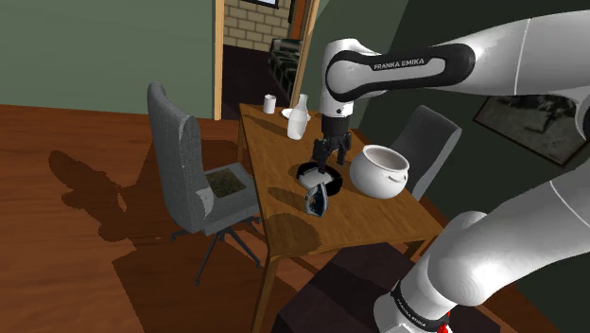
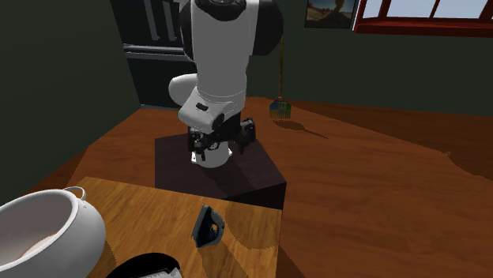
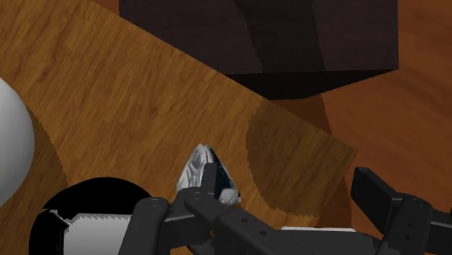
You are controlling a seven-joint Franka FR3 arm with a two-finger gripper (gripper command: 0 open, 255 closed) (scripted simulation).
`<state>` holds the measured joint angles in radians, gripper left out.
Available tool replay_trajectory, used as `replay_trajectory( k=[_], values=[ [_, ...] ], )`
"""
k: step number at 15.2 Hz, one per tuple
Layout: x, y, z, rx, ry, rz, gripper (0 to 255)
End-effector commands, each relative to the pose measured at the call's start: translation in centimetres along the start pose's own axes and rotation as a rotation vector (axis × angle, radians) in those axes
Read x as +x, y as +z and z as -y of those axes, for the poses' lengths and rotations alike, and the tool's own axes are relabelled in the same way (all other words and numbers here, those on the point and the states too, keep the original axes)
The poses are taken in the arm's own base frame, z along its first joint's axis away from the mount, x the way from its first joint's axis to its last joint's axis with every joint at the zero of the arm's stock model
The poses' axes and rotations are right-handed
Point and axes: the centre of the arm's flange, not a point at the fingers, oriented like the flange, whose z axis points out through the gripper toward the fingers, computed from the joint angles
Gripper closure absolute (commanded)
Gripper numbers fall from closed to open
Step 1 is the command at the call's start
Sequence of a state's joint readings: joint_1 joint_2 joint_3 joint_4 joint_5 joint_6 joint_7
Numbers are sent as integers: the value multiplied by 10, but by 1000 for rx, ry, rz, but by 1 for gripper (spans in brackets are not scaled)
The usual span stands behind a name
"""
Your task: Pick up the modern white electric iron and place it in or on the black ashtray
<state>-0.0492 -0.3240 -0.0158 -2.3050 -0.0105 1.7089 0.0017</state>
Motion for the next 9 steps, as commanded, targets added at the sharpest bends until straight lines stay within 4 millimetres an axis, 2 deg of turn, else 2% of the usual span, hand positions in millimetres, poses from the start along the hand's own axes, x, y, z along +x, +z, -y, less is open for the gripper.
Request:
replay_trajectory(
  k=[1,7,9],
  values=[
    [23,18,-11,-17,7,33,0],
    [87,69,-42,-65,27,131,0],
    [91,78,-45,-69,29,139,0]
  ],
)
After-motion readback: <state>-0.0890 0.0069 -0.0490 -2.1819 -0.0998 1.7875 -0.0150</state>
